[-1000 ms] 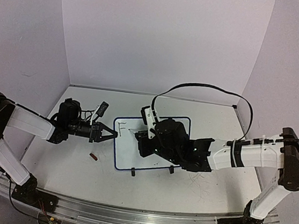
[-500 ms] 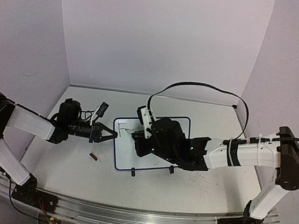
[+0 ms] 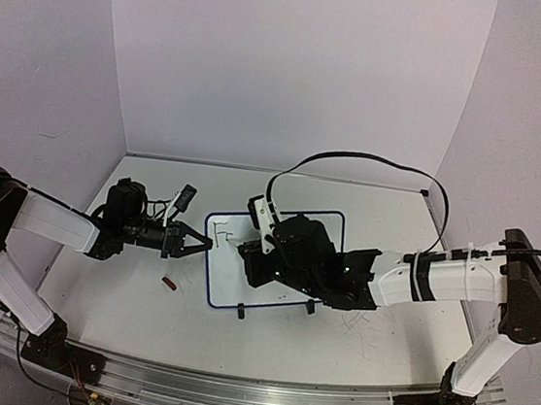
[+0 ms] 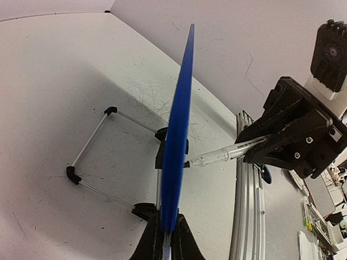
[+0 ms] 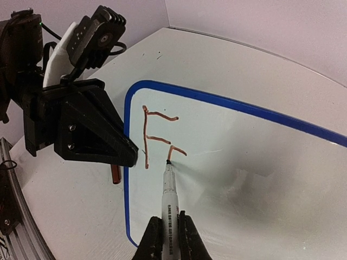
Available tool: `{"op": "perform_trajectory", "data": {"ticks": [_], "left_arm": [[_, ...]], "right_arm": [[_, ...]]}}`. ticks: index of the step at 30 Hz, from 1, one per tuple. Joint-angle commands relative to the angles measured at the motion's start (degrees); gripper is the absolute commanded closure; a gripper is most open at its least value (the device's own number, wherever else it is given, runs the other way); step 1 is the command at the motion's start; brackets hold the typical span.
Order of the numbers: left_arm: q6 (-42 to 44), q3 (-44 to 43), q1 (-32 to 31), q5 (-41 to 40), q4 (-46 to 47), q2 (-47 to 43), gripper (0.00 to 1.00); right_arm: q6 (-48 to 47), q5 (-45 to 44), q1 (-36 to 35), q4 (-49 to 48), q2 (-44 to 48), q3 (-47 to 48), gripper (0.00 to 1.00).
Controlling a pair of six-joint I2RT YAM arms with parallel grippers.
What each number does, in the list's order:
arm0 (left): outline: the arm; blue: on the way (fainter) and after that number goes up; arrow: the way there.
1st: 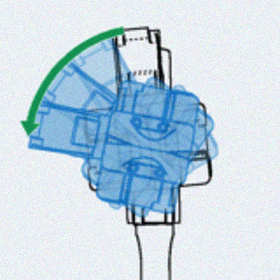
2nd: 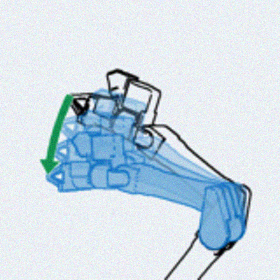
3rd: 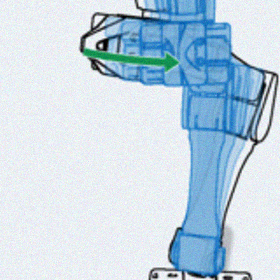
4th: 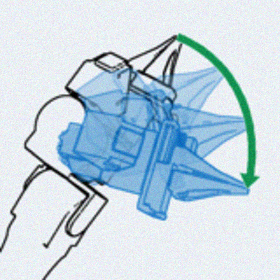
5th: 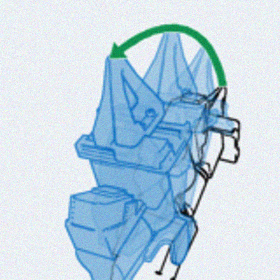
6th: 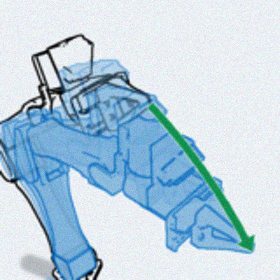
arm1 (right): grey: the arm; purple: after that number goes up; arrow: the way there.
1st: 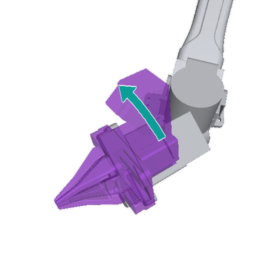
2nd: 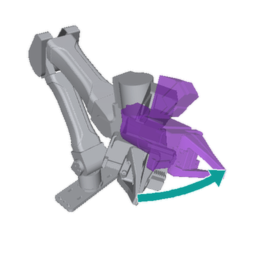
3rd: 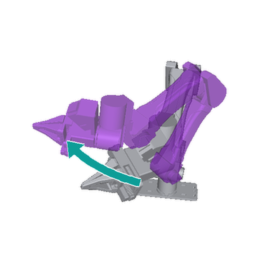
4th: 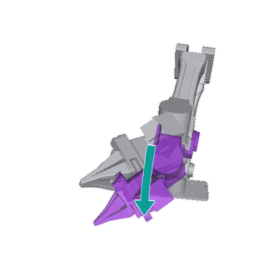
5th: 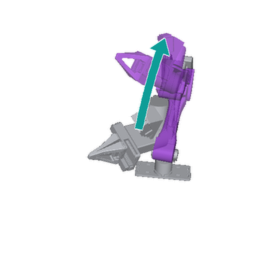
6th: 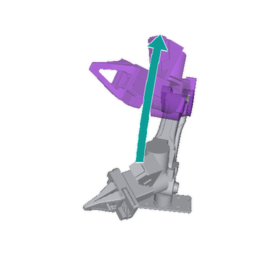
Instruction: Write a sentence on the whiteboard
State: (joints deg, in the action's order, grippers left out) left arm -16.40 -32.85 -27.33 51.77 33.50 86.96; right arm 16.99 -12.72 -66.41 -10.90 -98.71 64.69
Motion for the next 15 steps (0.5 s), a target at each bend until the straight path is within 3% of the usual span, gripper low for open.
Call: {"op": "perform_trajectory", "data": {"ticks": [1, 15], "left_arm": [[0.4, -0.8, 0.1, 0.5, 0.8, -1.6, 1.0], [0.5, -1.0, 0.0, 0.7, 0.6, -1.4, 1.0]], "right_arm": [[1.0, -0.9, 0.2, 1.1, 2.0, -0.9, 1.0], [0.7, -5.1, 0.3, 1.7, 2.9, -0.4, 1.0]]}}
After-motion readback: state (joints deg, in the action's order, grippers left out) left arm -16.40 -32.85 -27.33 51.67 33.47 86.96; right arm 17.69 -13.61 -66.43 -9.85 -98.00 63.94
